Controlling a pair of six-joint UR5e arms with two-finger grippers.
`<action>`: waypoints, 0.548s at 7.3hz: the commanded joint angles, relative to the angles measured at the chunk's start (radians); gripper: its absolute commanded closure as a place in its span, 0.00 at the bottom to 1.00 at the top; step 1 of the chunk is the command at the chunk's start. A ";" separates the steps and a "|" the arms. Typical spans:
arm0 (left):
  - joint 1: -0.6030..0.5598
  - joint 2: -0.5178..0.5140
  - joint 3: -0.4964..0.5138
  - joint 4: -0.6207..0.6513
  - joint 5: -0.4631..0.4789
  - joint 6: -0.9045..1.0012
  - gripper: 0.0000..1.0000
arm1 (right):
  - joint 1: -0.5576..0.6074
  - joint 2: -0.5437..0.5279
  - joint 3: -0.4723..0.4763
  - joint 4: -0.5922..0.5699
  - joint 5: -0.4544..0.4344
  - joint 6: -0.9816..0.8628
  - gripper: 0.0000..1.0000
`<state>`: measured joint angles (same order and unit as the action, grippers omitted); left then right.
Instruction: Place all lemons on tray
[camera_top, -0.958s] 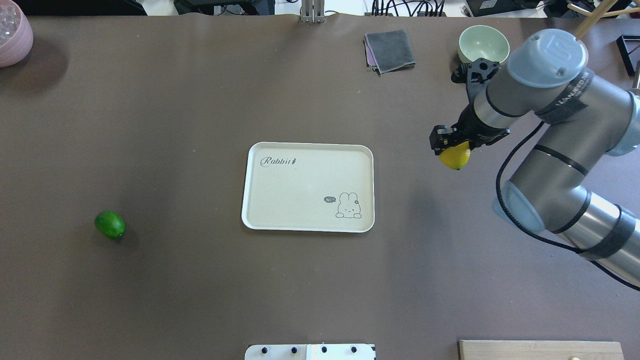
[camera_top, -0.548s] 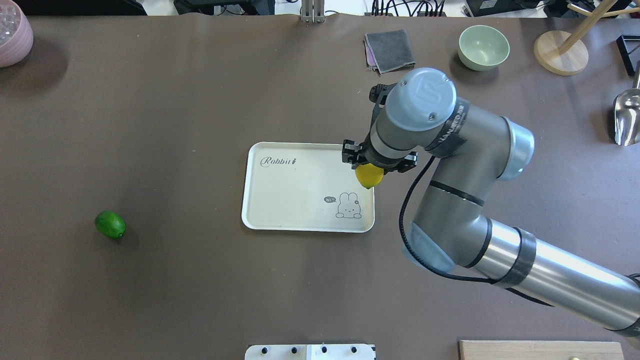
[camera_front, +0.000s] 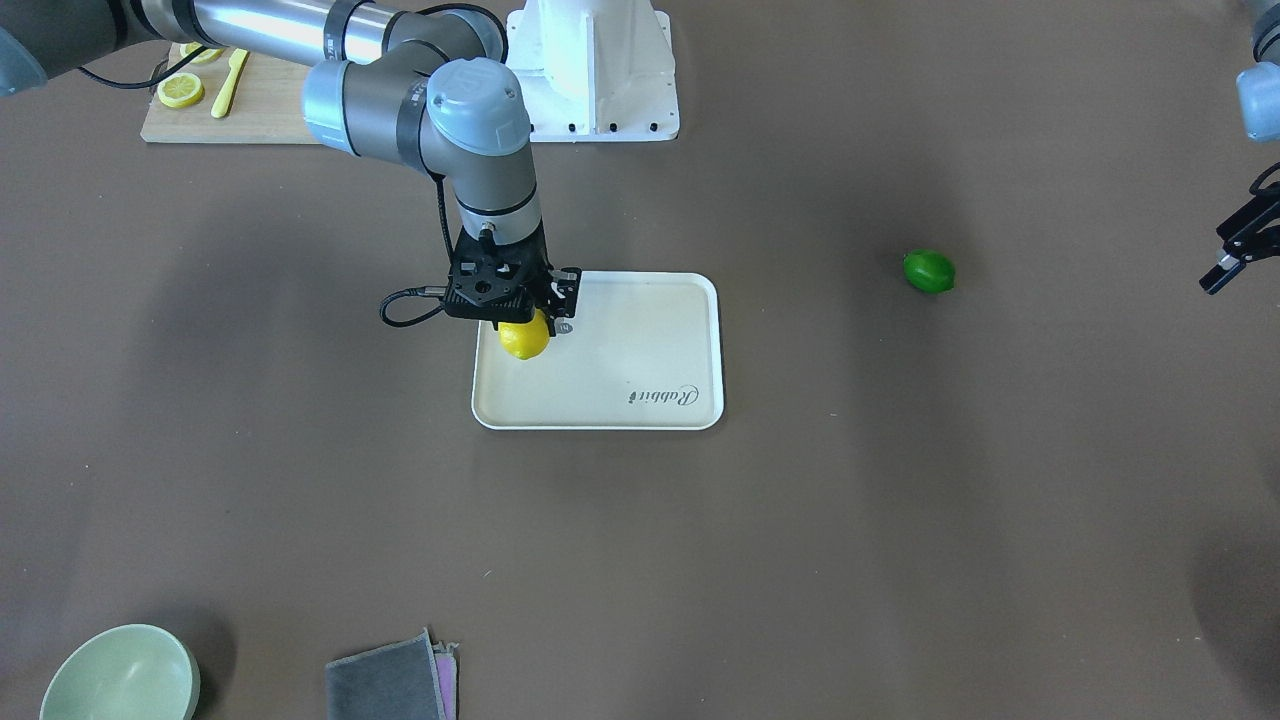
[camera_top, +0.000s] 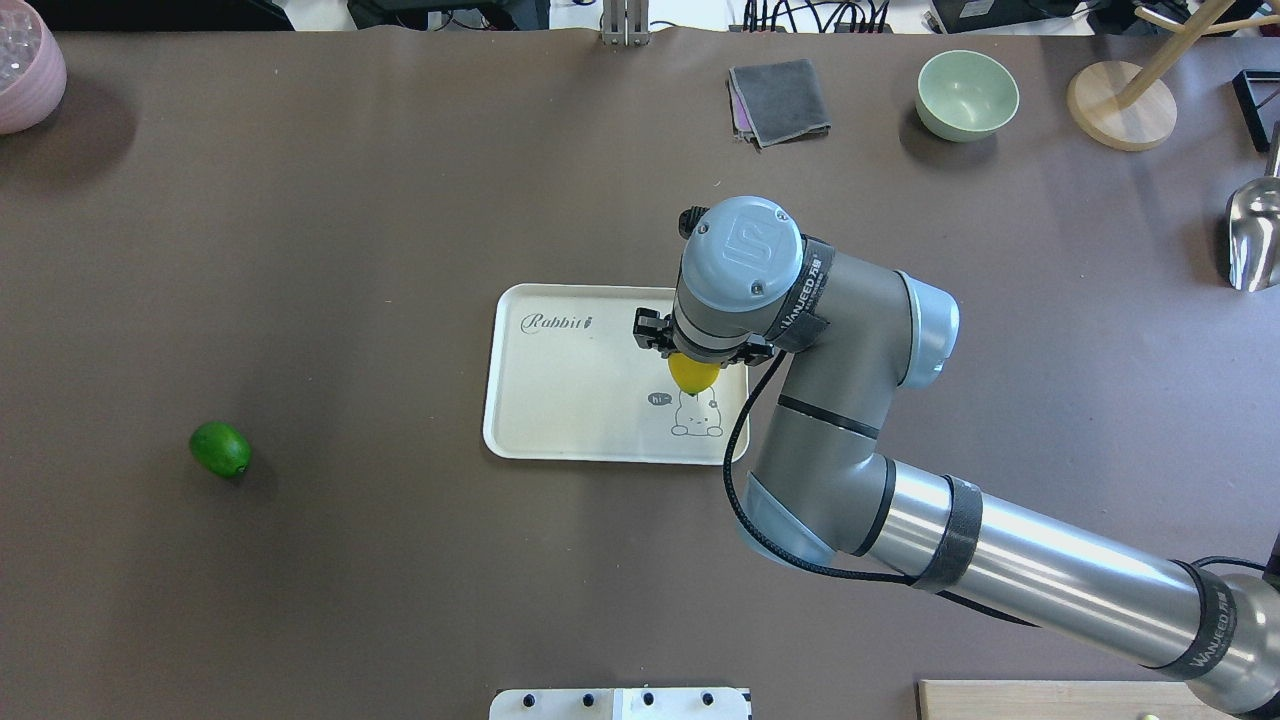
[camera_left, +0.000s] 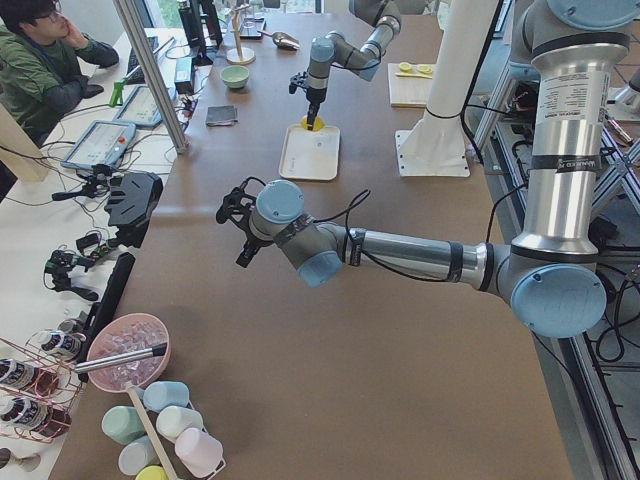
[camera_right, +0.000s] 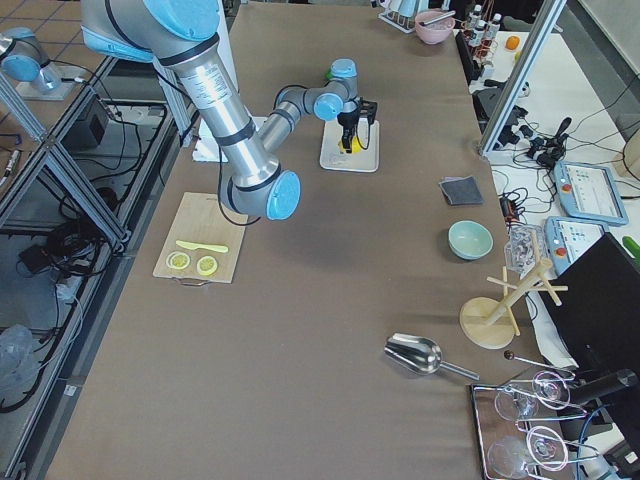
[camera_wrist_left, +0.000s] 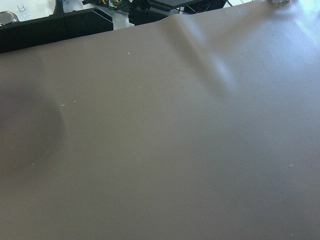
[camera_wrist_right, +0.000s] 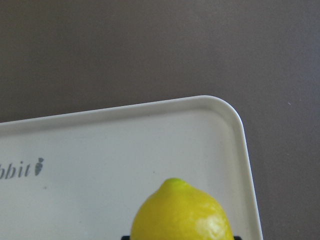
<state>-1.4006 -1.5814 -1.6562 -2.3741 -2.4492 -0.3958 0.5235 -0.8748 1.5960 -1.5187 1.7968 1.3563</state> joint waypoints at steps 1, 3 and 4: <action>0.000 0.006 0.000 -0.010 0.001 0.000 0.01 | -0.007 -0.004 -0.030 0.014 -0.004 -0.037 0.71; 0.000 0.006 -0.002 -0.010 0.002 -0.008 0.01 | -0.005 -0.004 -0.025 0.014 -0.048 -0.023 0.01; 0.000 0.004 -0.004 -0.008 0.004 -0.073 0.01 | 0.031 -0.003 -0.010 0.009 -0.044 -0.034 0.00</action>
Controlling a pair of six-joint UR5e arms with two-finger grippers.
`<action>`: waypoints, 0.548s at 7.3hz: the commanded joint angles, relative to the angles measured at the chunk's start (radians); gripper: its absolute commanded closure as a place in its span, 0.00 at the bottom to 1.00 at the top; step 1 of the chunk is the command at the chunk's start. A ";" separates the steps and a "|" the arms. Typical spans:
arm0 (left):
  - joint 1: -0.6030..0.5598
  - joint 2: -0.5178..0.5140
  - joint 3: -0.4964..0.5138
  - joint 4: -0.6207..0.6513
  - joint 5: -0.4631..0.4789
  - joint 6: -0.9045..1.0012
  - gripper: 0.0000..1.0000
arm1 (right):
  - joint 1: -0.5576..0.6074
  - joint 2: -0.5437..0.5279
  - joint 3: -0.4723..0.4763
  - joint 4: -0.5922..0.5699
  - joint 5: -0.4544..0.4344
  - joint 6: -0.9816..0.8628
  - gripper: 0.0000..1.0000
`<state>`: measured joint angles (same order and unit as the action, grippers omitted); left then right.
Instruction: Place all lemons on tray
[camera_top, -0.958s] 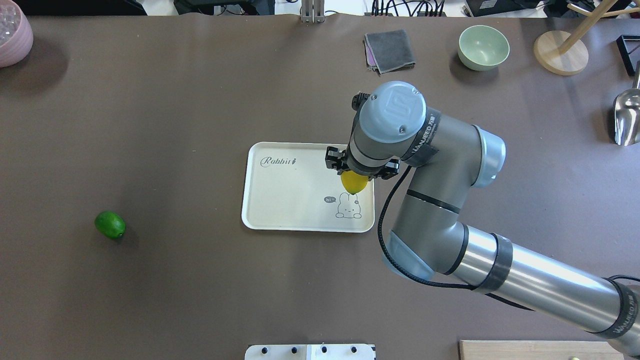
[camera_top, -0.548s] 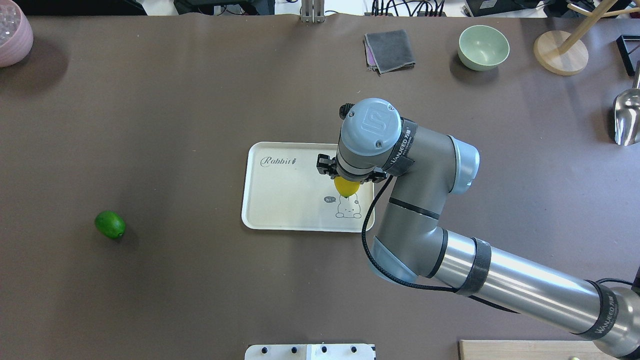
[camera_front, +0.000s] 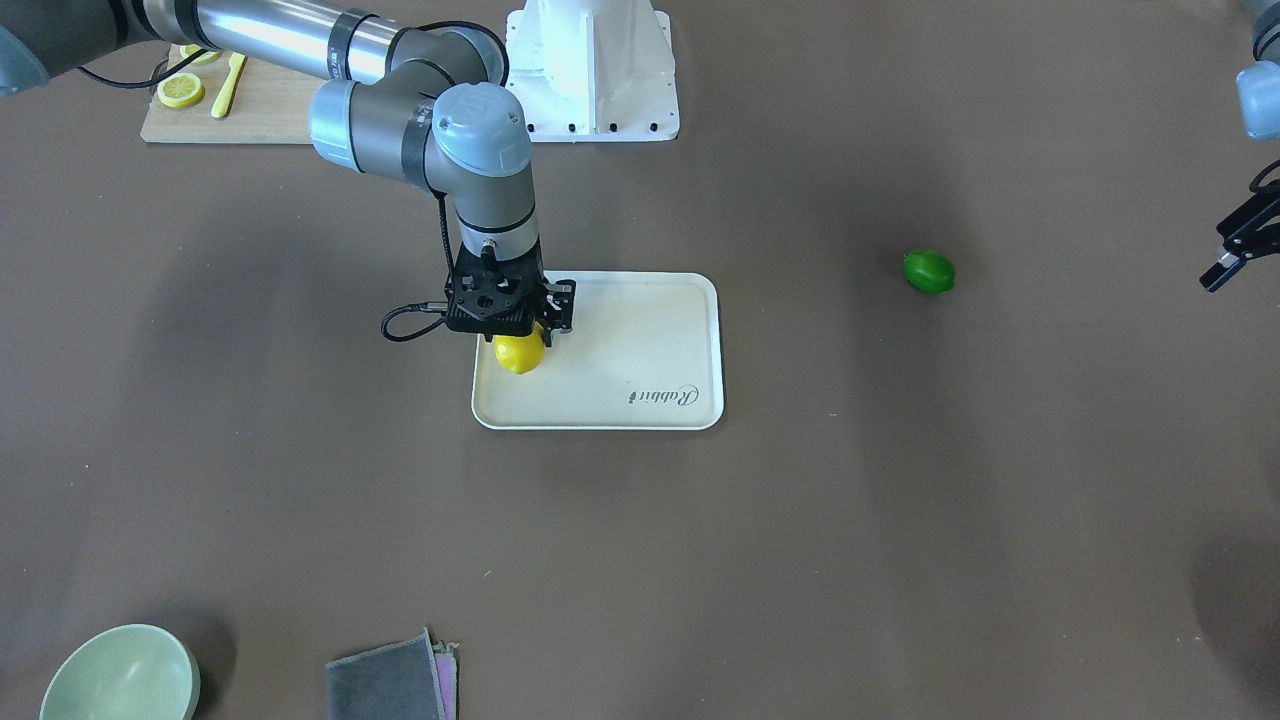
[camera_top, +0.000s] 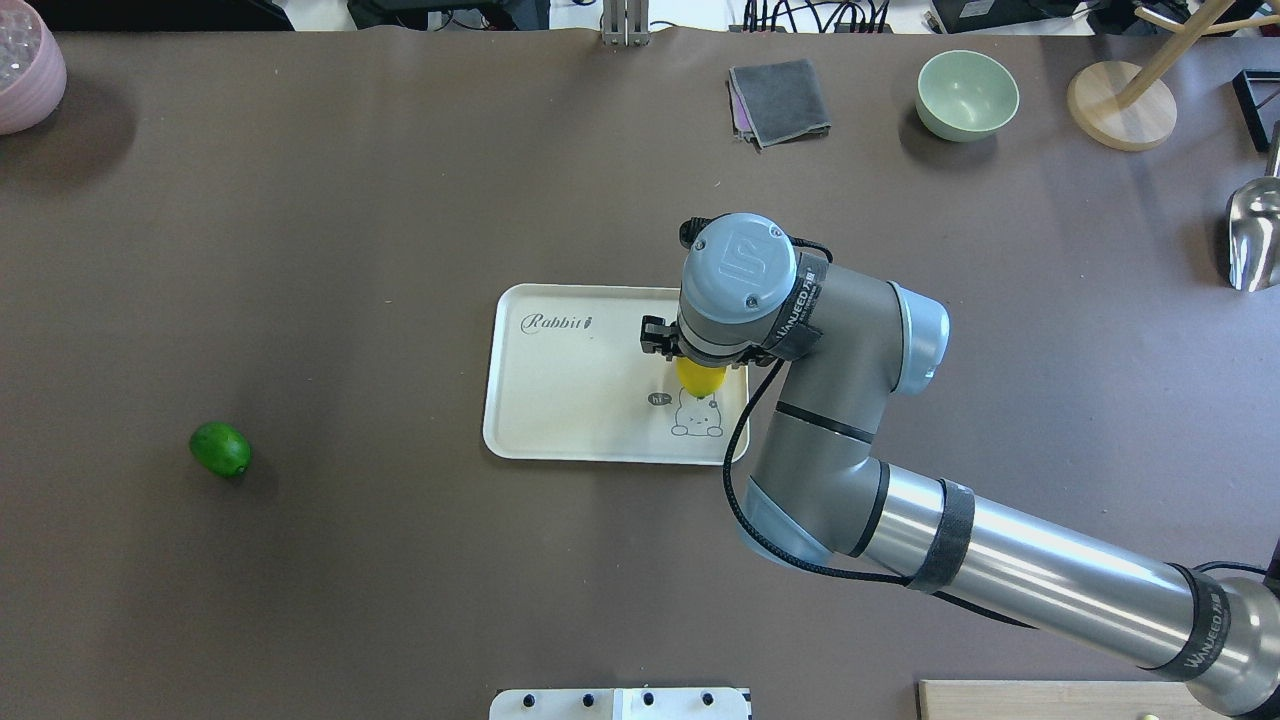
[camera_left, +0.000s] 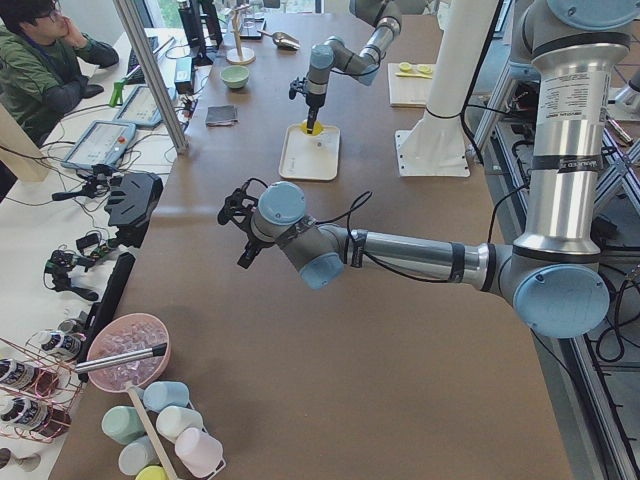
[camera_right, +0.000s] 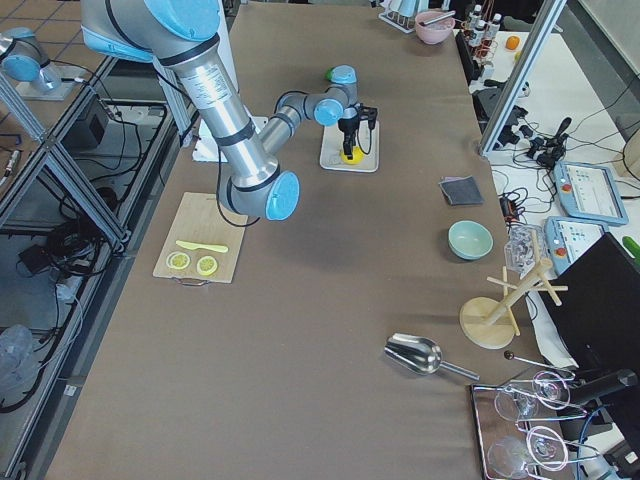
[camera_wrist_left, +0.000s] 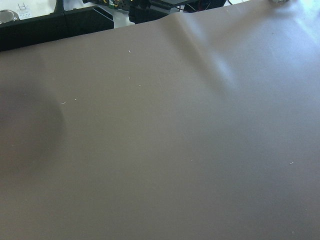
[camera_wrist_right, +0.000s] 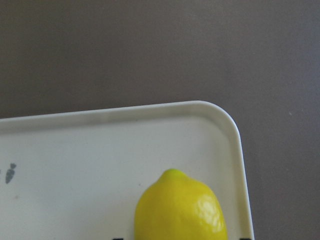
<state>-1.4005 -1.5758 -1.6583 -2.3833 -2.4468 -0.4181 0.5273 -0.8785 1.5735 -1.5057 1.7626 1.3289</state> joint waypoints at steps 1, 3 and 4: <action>0.008 -0.001 -0.008 -0.025 -0.007 -0.130 0.01 | 0.078 0.000 0.028 -0.005 0.015 -0.022 0.00; 0.131 0.067 -0.020 -0.161 0.008 -0.275 0.01 | 0.163 -0.090 0.133 -0.008 0.105 -0.121 0.00; 0.176 0.088 -0.032 -0.213 0.031 -0.281 0.01 | 0.193 -0.149 0.188 -0.008 0.110 -0.182 0.00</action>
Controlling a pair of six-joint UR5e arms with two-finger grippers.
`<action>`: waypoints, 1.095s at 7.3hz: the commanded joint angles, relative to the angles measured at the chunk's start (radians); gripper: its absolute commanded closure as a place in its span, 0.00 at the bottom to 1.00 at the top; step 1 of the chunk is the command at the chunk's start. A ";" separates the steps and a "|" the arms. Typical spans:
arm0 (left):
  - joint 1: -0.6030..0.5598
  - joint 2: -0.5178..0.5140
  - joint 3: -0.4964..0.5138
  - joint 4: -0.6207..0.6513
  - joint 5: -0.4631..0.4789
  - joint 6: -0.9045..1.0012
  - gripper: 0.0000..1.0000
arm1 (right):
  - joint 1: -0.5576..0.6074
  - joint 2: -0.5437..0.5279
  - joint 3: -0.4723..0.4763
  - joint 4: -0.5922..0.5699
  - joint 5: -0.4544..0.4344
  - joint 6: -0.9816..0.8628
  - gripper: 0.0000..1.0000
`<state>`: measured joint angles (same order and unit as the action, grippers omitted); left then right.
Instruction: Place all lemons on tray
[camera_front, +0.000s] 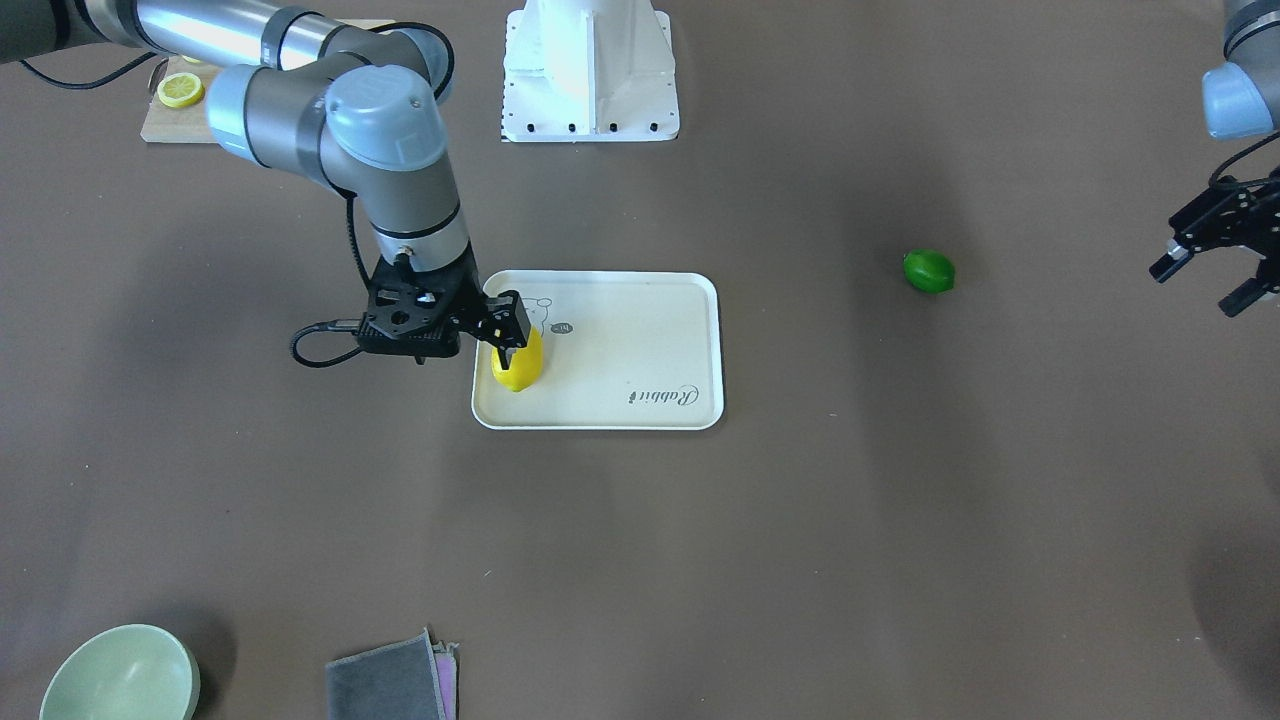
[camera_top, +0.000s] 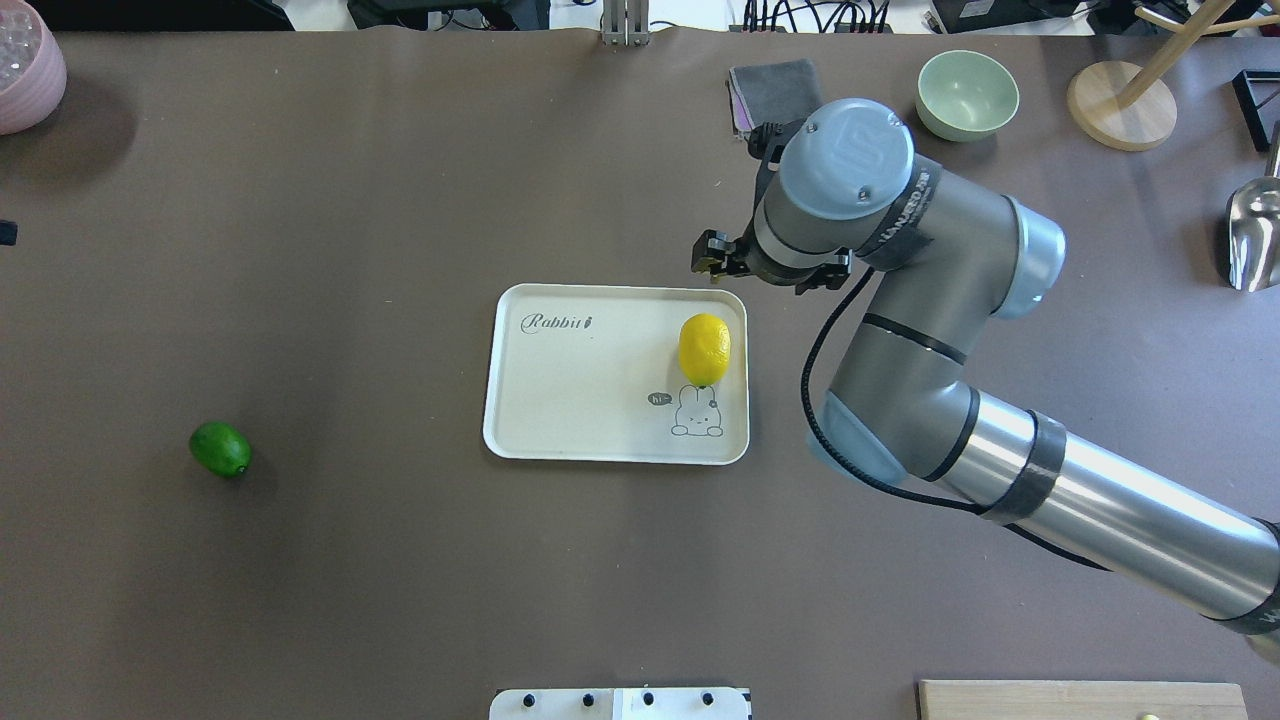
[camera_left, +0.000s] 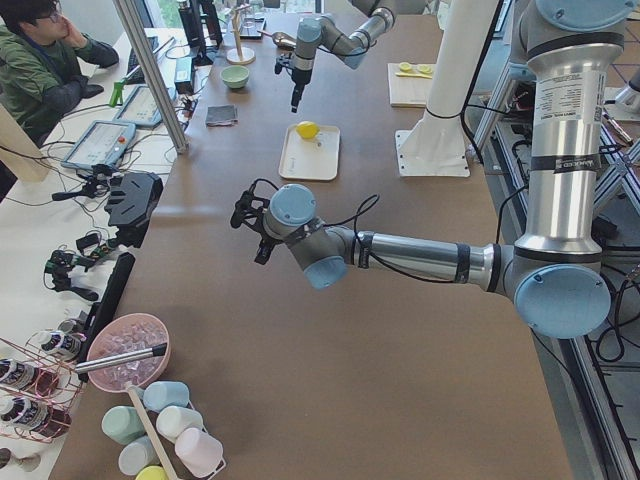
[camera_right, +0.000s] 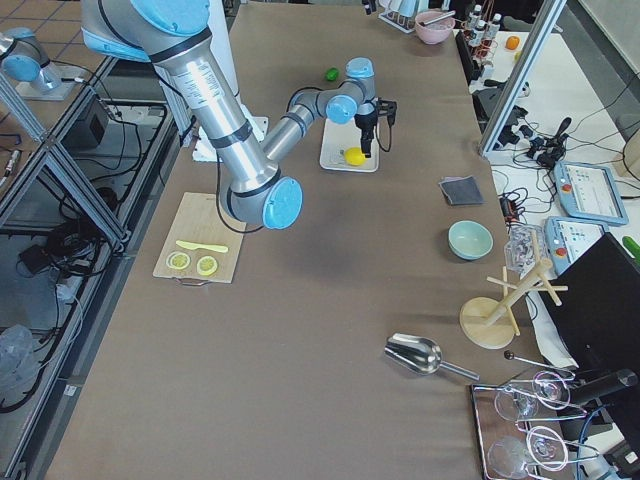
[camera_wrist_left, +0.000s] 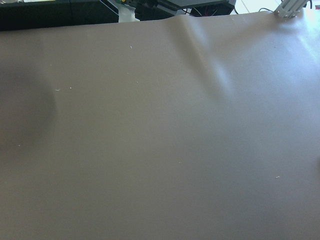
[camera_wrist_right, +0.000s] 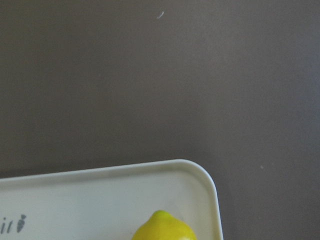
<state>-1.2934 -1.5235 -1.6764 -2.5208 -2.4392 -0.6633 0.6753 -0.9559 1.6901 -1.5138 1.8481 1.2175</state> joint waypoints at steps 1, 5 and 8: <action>0.144 0.057 -0.046 -0.097 0.081 -0.035 0.01 | 0.081 -0.117 0.118 0.000 0.028 -0.151 0.00; 0.445 0.144 -0.088 -0.099 0.269 -0.359 0.02 | 0.155 -0.175 0.135 0.004 0.076 -0.225 0.00; 0.572 0.141 -0.155 -0.093 0.370 -0.546 0.02 | 0.170 -0.181 0.135 0.010 0.079 -0.223 0.00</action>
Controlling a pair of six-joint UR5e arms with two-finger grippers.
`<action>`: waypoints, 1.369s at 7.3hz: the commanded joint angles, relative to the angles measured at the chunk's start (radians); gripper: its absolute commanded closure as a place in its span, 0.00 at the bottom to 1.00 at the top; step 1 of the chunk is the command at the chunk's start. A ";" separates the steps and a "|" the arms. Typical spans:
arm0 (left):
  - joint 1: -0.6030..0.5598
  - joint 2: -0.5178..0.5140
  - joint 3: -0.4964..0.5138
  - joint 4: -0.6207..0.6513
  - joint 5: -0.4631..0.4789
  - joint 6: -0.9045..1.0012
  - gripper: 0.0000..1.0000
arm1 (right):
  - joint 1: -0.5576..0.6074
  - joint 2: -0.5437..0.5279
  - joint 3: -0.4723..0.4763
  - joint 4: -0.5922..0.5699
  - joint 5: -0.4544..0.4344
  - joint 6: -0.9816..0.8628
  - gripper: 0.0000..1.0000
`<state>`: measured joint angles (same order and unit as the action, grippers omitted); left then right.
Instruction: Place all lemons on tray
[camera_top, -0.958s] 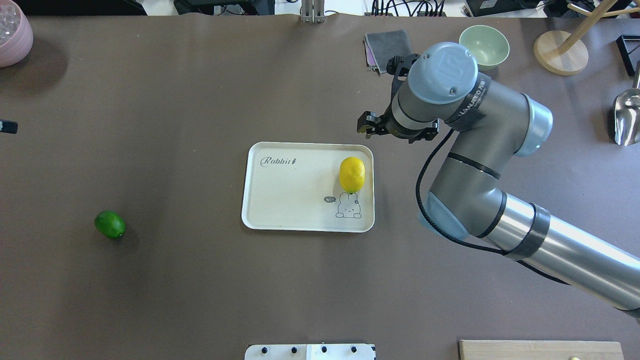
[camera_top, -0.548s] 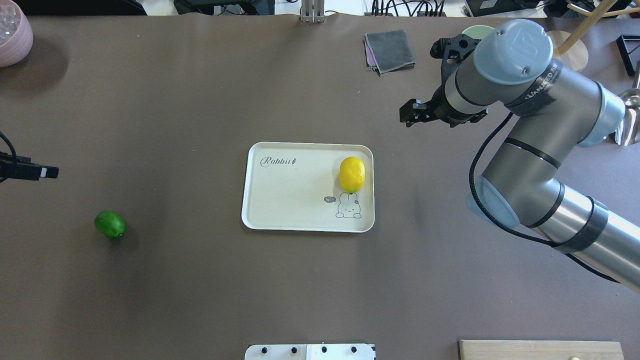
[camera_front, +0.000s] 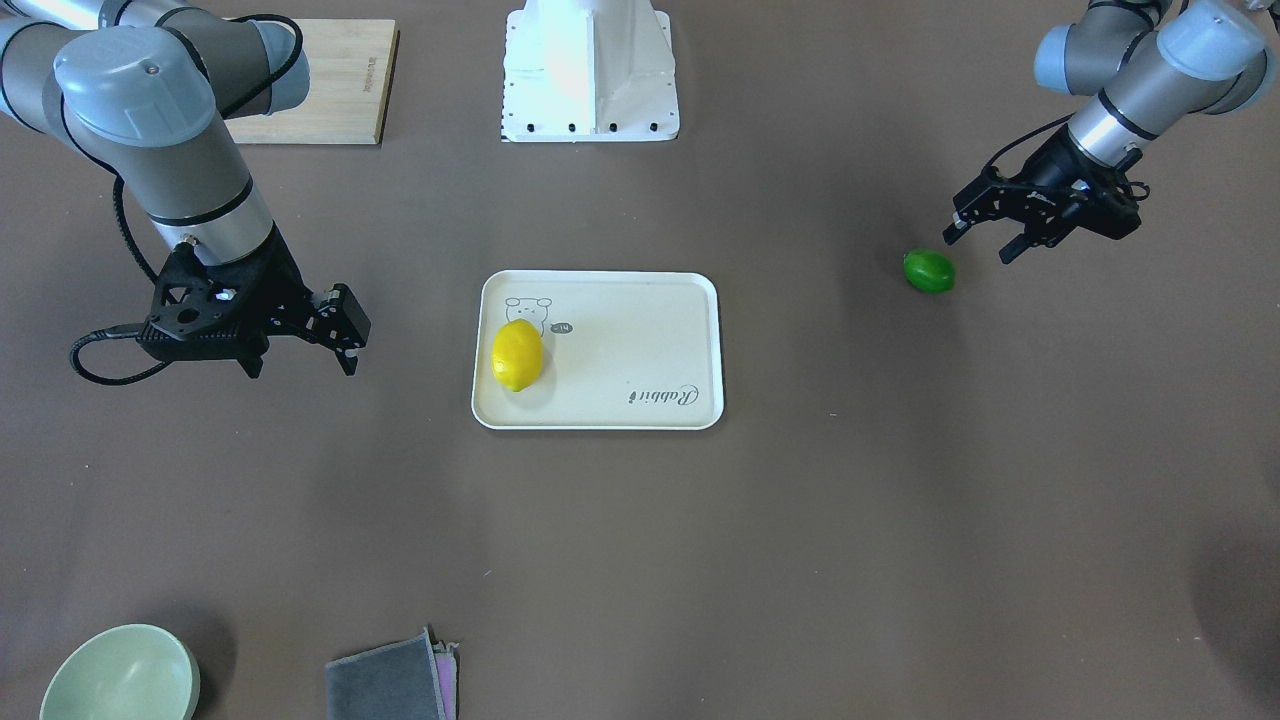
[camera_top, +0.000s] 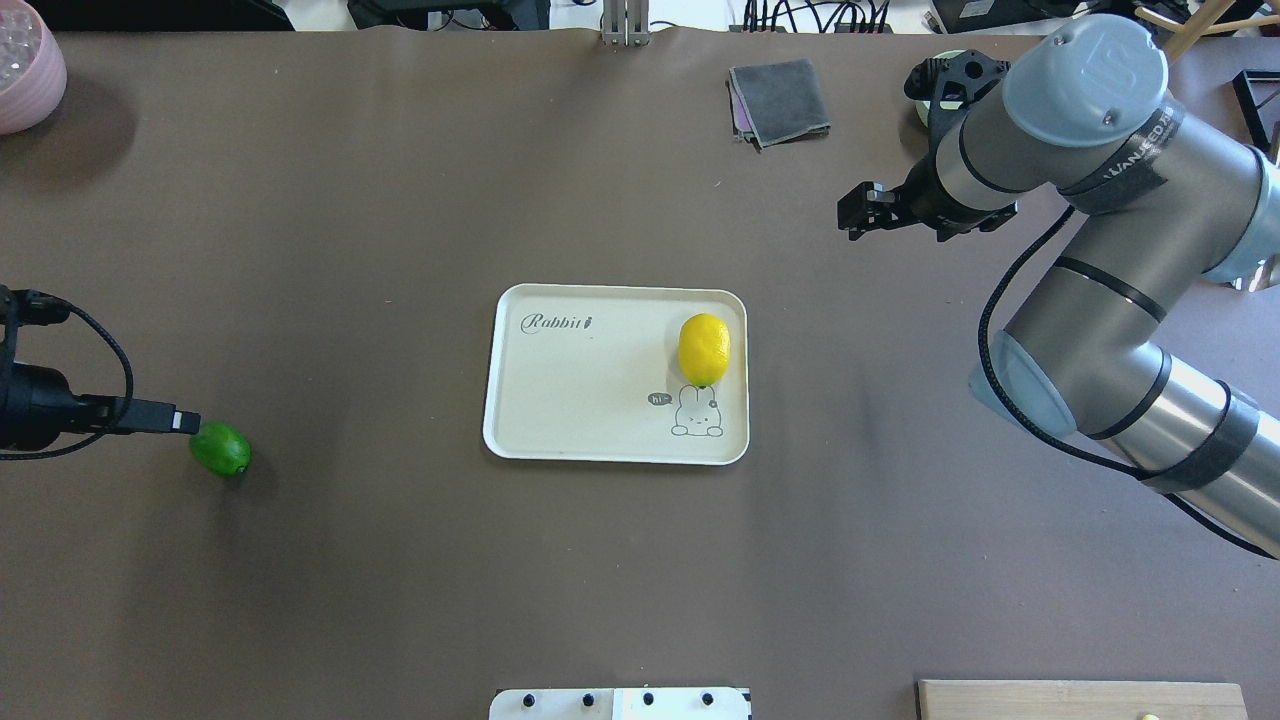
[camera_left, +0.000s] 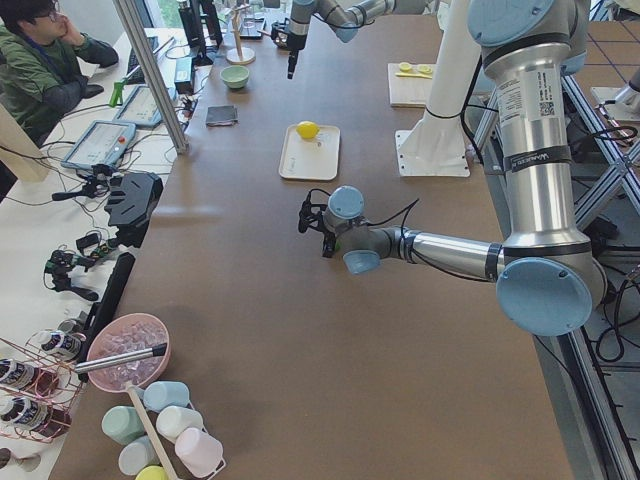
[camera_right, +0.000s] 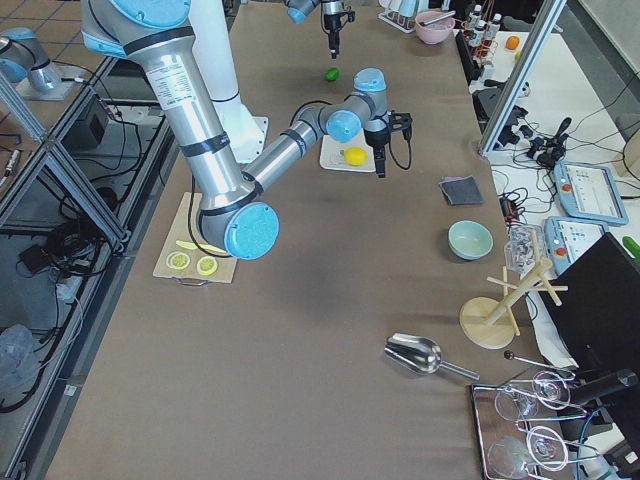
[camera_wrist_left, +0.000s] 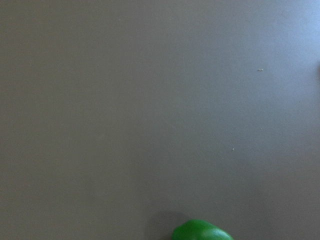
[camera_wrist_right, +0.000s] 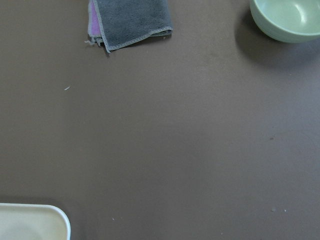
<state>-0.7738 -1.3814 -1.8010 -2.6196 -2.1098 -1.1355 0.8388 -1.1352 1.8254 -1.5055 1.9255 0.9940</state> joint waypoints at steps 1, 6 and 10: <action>0.053 0.004 -0.075 0.059 0.034 -0.078 0.02 | 0.011 -0.001 0.000 0.002 0.001 0.000 0.00; 0.090 -0.011 -0.106 0.291 0.090 -0.095 0.02 | 0.013 -0.005 -0.003 0.004 -0.005 0.015 0.00; 0.100 -0.073 -0.060 0.349 0.128 -0.089 0.02 | 0.013 -0.014 0.000 0.007 -0.013 0.015 0.00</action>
<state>-0.6789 -1.4310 -1.8685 -2.2827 -1.9896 -1.2256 0.8513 -1.1446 1.8249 -1.4994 1.9139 1.0093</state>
